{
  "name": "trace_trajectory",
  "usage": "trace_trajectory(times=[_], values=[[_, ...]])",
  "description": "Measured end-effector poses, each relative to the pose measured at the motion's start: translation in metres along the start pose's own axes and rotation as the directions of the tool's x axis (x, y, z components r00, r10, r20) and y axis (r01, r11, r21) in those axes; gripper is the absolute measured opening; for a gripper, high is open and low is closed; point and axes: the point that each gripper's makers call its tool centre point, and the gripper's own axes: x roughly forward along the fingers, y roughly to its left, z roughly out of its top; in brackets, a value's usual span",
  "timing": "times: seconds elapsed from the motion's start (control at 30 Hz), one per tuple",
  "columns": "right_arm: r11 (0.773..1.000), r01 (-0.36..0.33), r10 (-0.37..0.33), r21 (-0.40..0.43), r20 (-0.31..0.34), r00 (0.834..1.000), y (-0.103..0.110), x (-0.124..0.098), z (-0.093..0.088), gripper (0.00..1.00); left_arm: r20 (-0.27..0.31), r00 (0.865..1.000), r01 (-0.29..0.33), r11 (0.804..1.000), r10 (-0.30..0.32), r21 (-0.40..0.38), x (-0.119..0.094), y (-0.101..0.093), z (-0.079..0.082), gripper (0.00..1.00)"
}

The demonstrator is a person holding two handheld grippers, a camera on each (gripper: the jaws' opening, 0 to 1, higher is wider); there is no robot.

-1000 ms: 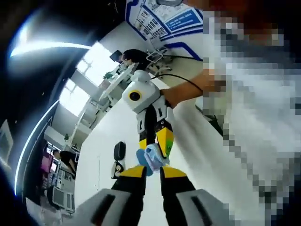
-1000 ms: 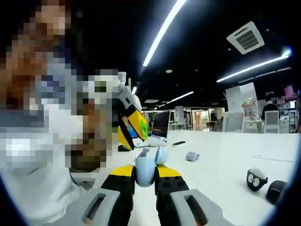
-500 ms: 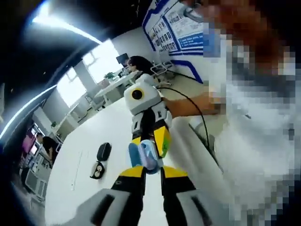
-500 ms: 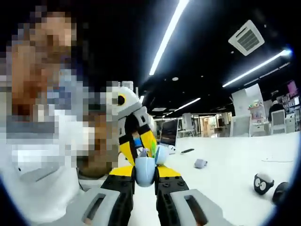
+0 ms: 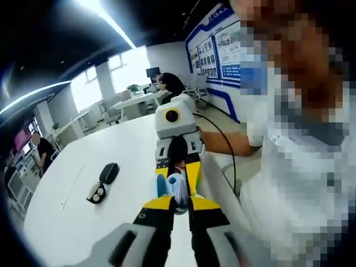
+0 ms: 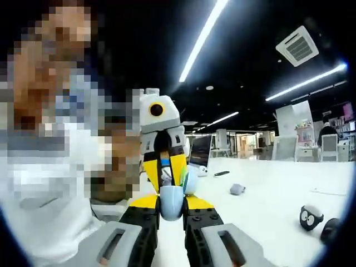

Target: Pick up the earbuds from the table and place the earbuds into the earbud case

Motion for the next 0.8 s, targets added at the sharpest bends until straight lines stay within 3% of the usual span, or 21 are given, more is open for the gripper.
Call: trace_trajectory(times=[0.3,0.4,0.5,0.57,0.63,0.67,0.73,0.8], values=[[0.999,0.003,-0.004,-0.037,-0.029,1.0,0.003,0.002,-0.003,0.15,0.027,0.999,0.041,0.99,-0.038,-0.133,-0.002,0.0,-0.002,0.12],[0.997,0.03,-0.034,-0.073,-0.057,0.998,0.0,0.003,-0.006,0.15,0.008,0.999,0.035,0.985,-0.035,-0.17,-0.001,0.001,-0.006,0.12],[0.979,0.083,-0.11,-0.185,-0.138,0.984,-0.007,0.004,-0.015,0.15,-0.021,0.999,0.026,0.971,-0.032,-0.237,0.0,0.003,-0.007,0.12],[0.972,0.094,-0.125,-0.213,-0.135,0.983,-0.005,0.006,-0.012,0.15,-0.084,0.996,0.002,0.962,-0.026,-0.273,-0.002,0.005,-0.015,0.12],[0.95,0.117,-0.173,-0.289,-0.176,0.969,-0.009,0.005,-0.015,0.15,-0.144,0.989,-0.004,0.957,-0.04,-0.291,0.001,0.002,-0.022,0.12],[0.924,0.148,-0.224,-0.352,-0.187,0.956,-0.015,0.005,-0.016,0.15,-0.169,0.985,-0.012,0.949,-0.044,-0.316,0.0,0.0,-0.025,0.12],[0.897,0.149,-0.256,-0.416,-0.216,0.942,-0.015,0.007,-0.02,0.15,-0.209,0.976,-0.013,0.943,-0.06,-0.332,0.001,-0.001,-0.027,0.12],[0.869,0.153,-0.289,-0.47,-0.232,0.929,-0.015,0.008,-0.021,0.15,-0.274,0.96,-0.047,0.93,-0.059,-0.365,0.0,-0.001,-0.033,0.12]])
